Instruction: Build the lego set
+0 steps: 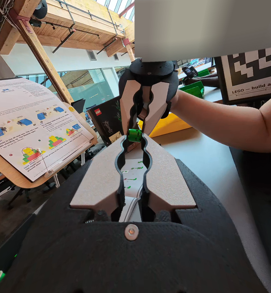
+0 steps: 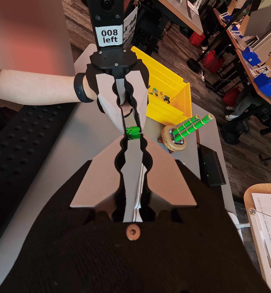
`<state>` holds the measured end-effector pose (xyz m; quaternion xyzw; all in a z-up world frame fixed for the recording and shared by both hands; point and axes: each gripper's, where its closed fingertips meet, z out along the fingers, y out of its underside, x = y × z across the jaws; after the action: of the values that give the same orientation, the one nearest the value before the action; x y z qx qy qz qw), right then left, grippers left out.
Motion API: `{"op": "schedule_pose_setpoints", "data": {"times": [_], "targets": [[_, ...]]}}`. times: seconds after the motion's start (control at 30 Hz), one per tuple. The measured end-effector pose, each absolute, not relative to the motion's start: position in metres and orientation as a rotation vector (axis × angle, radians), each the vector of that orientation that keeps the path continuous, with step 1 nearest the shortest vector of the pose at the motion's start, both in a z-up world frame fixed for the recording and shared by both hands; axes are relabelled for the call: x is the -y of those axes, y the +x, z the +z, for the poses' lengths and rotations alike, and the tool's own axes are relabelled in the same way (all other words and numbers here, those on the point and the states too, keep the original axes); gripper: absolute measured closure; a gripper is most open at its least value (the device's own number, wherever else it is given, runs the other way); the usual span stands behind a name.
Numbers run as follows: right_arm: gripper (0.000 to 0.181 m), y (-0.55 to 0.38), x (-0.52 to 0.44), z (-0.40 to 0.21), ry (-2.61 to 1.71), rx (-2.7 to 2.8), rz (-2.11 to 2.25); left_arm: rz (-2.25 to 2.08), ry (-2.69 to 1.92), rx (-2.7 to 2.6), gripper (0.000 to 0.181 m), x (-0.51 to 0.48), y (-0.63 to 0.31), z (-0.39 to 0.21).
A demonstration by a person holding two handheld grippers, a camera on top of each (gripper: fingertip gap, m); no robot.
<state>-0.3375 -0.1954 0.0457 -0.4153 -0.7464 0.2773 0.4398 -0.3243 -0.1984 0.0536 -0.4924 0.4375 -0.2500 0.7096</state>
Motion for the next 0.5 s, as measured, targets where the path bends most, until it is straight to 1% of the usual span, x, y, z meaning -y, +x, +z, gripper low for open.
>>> {"op": "schedule_pose_setpoints", "data": {"times": [0.33,0.5], "targets": [[0.168,-0.3412,0.1988,0.0447,-0.961,1.876,0.669,-0.538,-1.080,-0.991,0.168,0.2019,-0.3279,0.0518],[0.167,-0.3435,0.1924,0.0417,-1.019,1.861,0.702,-0.487,-1.090,-0.987,0.168,0.1956,-0.3302,0.0489]]}}
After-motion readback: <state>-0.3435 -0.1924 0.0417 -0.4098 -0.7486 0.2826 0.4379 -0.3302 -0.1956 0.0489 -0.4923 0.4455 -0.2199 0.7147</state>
